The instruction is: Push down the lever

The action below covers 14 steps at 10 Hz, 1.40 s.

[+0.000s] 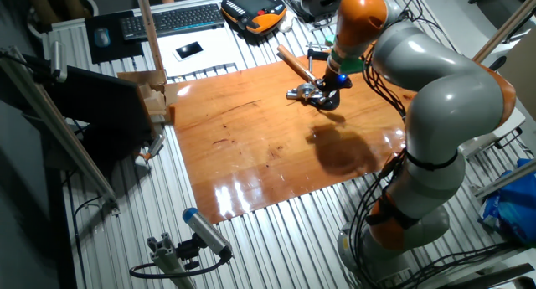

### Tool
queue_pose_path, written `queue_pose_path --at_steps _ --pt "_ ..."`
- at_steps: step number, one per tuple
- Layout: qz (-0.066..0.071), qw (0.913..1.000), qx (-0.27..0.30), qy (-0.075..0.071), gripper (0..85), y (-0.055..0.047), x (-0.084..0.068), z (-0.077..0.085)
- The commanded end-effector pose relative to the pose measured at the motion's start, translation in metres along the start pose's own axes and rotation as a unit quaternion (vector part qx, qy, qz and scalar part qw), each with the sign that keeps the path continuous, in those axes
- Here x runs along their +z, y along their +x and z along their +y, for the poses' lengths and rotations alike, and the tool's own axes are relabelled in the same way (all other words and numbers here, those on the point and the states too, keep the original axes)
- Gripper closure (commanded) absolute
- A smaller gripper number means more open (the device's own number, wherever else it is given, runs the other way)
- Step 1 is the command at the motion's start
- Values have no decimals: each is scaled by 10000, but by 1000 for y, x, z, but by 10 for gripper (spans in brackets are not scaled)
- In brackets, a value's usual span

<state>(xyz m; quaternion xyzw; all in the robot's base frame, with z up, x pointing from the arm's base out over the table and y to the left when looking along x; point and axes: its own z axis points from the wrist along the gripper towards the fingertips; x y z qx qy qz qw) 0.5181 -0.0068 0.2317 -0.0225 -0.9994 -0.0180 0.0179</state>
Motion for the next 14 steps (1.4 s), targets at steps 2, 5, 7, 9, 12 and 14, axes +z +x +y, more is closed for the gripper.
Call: queue_pose_path --at_steps 2,5,7,9,12,14 --pt "-210 9996 40 205 850 1 -3 -2" --pt "-309 9990 47 330 850 -3 -13 -16" --pt "-348 9987 -154 327 850 -3 -17 -28" --pt "-413 9985 -225 274 850 -1 -20 -44" --pt "-491 9981 -227 295 850 4 -22 -62" --pt "-530 9982 -159 252 850 8 -17 -72"
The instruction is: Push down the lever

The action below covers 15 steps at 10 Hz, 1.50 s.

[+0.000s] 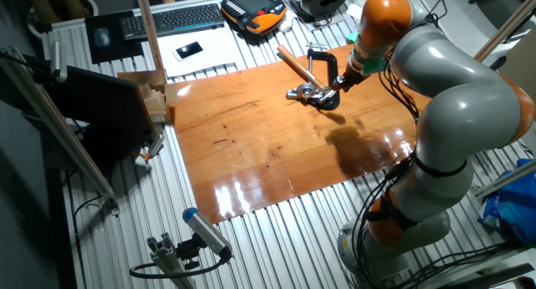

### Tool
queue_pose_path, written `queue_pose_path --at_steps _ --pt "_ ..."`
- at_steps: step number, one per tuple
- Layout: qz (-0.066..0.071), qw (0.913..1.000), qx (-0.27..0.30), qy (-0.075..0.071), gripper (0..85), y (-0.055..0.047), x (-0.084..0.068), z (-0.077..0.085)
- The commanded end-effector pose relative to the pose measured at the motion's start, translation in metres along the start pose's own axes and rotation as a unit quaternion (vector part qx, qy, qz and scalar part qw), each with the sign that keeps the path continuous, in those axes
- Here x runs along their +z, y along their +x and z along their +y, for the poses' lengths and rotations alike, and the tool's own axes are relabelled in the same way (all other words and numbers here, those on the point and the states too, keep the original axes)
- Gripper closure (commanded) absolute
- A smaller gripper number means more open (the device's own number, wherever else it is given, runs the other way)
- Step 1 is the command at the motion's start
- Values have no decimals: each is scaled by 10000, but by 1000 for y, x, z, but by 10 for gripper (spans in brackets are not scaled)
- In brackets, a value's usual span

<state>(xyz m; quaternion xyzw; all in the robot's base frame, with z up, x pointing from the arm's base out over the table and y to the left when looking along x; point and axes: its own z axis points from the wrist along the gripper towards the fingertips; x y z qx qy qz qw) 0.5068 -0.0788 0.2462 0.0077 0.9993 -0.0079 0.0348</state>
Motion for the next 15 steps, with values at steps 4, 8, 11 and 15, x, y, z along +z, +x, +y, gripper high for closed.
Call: queue_pose_path --at_steps 4,8,11,15 --pt "-12 9999 40 -113 850 8 4 -19" --pt "-108 9996 221 -163 850 8 11 -42" --pt "-23 9980 621 -92 850 8 12 -43" --pt "-166 9984 526 -140 850 5 23 -45"
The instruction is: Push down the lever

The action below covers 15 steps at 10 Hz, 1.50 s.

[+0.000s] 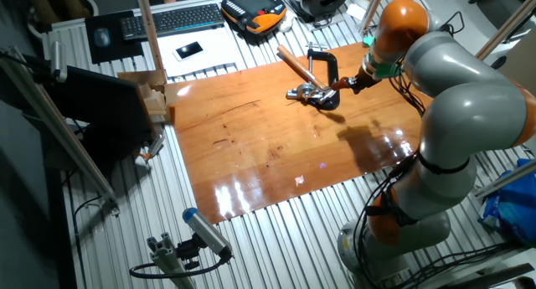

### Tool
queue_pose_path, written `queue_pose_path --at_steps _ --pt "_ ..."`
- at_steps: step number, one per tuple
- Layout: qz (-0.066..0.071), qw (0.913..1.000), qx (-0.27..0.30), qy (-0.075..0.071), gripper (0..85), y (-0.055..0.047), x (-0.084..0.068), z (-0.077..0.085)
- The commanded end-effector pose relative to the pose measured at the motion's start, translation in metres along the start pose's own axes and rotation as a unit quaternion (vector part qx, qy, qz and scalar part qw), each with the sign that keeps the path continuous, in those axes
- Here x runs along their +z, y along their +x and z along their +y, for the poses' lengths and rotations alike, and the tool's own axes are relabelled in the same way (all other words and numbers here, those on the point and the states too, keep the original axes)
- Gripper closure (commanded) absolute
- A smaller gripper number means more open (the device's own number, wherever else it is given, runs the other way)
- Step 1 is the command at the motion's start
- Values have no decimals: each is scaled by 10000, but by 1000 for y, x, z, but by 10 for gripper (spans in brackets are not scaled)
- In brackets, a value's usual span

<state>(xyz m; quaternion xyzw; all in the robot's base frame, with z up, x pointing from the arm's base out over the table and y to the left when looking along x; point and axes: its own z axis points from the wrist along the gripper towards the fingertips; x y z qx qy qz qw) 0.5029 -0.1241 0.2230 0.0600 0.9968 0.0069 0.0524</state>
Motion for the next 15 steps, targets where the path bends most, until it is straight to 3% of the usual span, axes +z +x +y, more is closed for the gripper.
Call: queue_pose_path --at_steps 1,5,8,13,15 --pt "-6 10000 47 20 850 1 2 -1" --pt "50 9993 364 6 850 -1 -1 -2" --pt "-68 9988 484 10 850 -4 -2 0" --pt "-56 9986 528 35 850 -5 -2 1" --pt "-70 9983 573 109 850 -8 -3 3"
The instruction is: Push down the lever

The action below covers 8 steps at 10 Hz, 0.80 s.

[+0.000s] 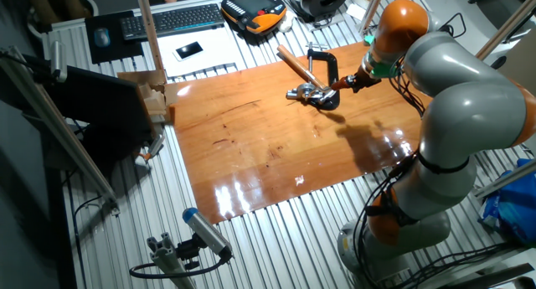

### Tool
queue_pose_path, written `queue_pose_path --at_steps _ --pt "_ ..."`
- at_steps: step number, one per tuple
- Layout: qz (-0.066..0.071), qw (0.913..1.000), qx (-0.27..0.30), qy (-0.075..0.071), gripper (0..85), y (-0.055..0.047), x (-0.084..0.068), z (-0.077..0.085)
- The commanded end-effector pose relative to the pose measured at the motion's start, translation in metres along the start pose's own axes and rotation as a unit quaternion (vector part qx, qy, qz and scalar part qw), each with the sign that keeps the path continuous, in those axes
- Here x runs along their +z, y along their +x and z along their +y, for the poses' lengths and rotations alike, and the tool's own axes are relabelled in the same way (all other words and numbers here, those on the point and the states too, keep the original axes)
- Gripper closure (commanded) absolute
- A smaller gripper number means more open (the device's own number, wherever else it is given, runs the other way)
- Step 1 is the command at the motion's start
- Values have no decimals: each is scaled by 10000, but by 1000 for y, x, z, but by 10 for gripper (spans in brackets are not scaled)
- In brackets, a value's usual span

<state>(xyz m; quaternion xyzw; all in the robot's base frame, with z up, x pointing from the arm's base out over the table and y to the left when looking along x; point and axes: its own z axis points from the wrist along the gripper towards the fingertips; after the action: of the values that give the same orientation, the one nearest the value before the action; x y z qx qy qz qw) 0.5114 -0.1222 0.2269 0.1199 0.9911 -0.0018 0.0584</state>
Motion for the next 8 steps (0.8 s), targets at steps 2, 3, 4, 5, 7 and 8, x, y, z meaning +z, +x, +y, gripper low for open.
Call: queue_pose_path --at_steps 2,3,4,5,7,8 --pt "22 10000 3 -23 850 -1 2 1" --pt "9 10000 -41 28 850 -2 2 2" --pt "37 10000 -37 74 850 -3 0 3" --pt "83 10000 28 47 850 -4 -1 3" --pt "126 9999 80 3 850 -5 3 5" --pt "117 9999 64 9 850 -6 3 6"
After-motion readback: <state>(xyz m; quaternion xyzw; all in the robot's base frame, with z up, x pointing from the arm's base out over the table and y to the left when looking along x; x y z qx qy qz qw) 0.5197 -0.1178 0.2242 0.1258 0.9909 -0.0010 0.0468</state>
